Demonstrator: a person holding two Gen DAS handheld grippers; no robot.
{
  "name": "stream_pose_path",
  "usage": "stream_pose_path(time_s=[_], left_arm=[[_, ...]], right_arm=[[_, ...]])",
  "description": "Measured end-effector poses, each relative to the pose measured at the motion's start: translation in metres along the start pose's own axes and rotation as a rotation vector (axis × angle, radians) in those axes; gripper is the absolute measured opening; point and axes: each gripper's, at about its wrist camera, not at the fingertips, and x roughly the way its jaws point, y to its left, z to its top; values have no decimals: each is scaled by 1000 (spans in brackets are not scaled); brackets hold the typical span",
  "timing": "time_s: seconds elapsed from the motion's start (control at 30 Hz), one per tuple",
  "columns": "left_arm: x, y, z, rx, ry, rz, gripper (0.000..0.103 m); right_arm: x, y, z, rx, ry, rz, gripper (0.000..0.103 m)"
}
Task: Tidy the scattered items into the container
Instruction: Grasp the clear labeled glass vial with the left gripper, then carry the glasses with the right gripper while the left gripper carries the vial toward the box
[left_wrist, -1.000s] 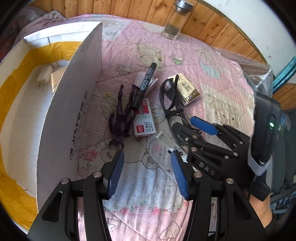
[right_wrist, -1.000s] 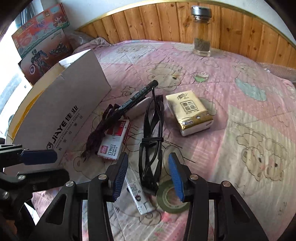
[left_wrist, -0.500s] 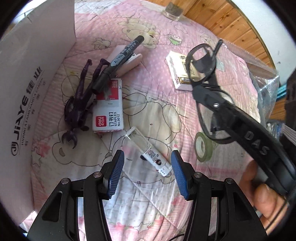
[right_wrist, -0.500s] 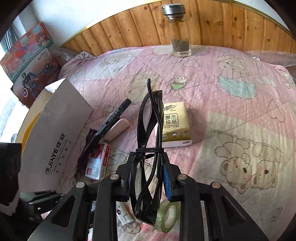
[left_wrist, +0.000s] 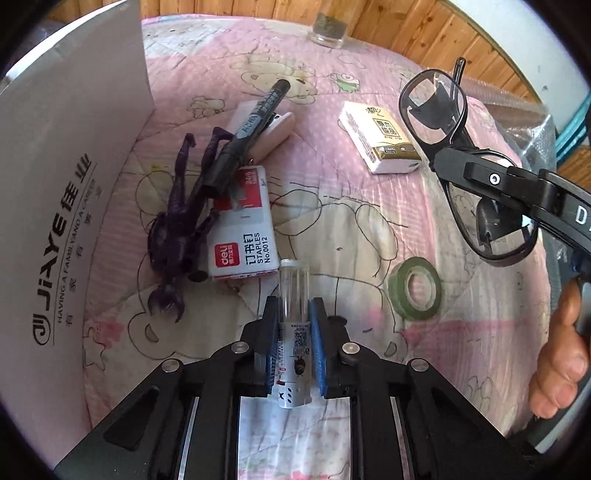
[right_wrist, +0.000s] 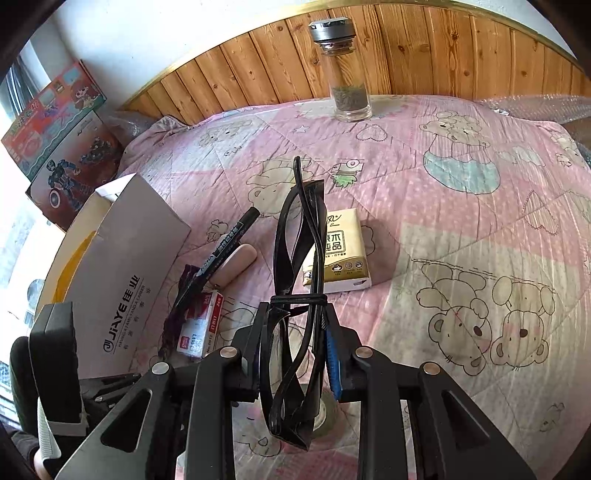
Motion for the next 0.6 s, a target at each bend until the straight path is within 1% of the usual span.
stream_pose_path(time_s=[0.1,0.3,0.43,0.6], left_arm=[[-16,3,-8,35,-29,-12,17],[-42,3,-19,66,-52,-21,17],[-54,0,-17,84,-73,-24,17],[-82,3,-26,103,-116,-40,17]], right_arm=[[-1,3,-2,6,-2,27,28],[-2,8,-11,47,11,119,28],[-7,12,-17,78,4,181,28],[-17,21,-28,98,-17,206,28]])
